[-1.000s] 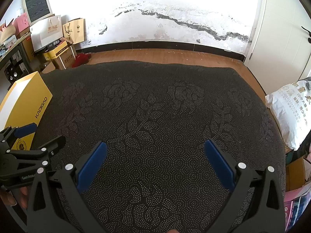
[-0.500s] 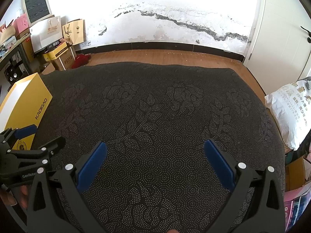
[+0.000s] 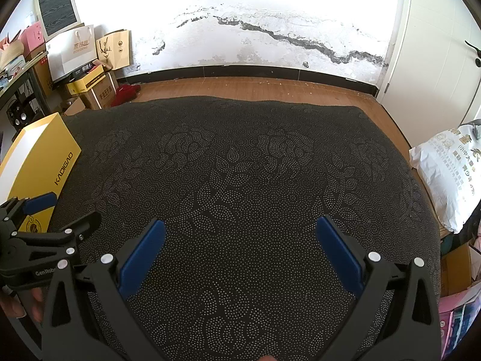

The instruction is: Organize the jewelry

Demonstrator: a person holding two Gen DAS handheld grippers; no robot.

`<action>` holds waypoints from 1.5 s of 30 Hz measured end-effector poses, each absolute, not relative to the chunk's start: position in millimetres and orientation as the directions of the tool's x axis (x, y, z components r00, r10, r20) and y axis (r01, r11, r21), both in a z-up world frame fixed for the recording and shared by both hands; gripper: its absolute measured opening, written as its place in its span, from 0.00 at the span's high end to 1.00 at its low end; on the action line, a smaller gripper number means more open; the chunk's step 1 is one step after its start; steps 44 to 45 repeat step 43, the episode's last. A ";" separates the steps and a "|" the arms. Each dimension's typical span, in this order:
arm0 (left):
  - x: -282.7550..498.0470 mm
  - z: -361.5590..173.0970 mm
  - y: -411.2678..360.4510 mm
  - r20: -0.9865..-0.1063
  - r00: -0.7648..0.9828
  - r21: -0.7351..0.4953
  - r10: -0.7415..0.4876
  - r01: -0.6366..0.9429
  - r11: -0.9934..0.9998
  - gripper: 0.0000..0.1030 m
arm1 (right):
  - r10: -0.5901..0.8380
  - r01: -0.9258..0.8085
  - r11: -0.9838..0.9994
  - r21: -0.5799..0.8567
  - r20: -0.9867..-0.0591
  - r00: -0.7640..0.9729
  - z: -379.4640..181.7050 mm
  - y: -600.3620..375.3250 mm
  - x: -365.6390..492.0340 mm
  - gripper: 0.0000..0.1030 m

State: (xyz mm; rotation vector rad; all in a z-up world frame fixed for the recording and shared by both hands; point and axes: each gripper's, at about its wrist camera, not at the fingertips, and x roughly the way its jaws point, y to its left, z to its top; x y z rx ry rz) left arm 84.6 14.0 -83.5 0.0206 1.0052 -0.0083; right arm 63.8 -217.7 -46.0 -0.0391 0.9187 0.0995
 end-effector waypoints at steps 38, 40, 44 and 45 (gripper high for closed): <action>82.4 -81.7 11.2 -0.830 0.555 -0.023 -0.048 0.052 0.998 0.06 | 0.068 -0.098 0.995 0.010 -0.792 0.607 -43.8 -216.8 62.8 0.06; 82.7 -81.1 11.6 -0.828 0.559 -0.017 -0.040 0.046 0.999 0.06 | 0.068 -0.096 0.995 0.011 -0.792 0.607 -43.6 -217.2 63.4 0.06; 83.4 -80.5 12.0 -0.827 0.562 -0.009 -0.030 0.039 0.999 0.06 | 0.067 -0.095 0.995 0.011 -0.791 0.609 -42.7 -216.4 62.9 0.06; 83.4 -80.5 12.0 -0.827 0.562 -0.009 -0.030 0.039 0.999 0.06 | 0.067 -0.095 0.995 0.011 -0.791 0.609 -42.7 -216.4 62.9 0.06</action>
